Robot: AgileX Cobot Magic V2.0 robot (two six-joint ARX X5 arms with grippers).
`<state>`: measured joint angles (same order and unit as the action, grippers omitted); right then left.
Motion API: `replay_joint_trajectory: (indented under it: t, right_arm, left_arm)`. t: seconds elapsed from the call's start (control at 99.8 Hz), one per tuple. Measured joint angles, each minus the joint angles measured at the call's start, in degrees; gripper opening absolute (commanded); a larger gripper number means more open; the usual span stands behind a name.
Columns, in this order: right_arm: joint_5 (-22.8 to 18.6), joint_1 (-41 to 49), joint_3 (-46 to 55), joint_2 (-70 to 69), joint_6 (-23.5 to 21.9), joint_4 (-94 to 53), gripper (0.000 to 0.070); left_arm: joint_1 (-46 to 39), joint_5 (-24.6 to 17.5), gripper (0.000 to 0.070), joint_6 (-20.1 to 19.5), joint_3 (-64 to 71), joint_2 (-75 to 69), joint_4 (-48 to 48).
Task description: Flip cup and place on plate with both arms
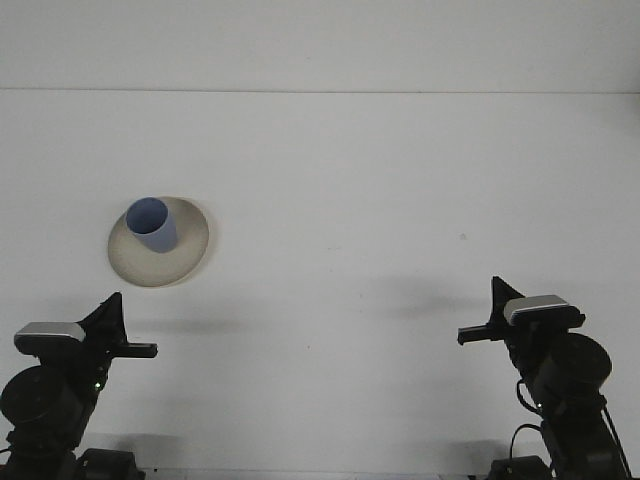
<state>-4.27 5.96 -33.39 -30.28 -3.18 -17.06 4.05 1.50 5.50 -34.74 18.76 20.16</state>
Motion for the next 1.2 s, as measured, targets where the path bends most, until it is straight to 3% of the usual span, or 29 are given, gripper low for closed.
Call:
replay_joint_trajectory:
  t: [0.992,1.203]
  right_arm:
    - [0.0,0.0,0.0,0.0,0.0,0.0,0.0]
    - [0.0,0.0,0.0,0.0,0.0,0.0,0.0]
  left_arm:
    - [0.0,0.13,0.0006,-0.09,0.02,-0.33,-0.46]
    - [0.0,0.13,0.0006,-0.15,6.36,-3.76,-9.86]
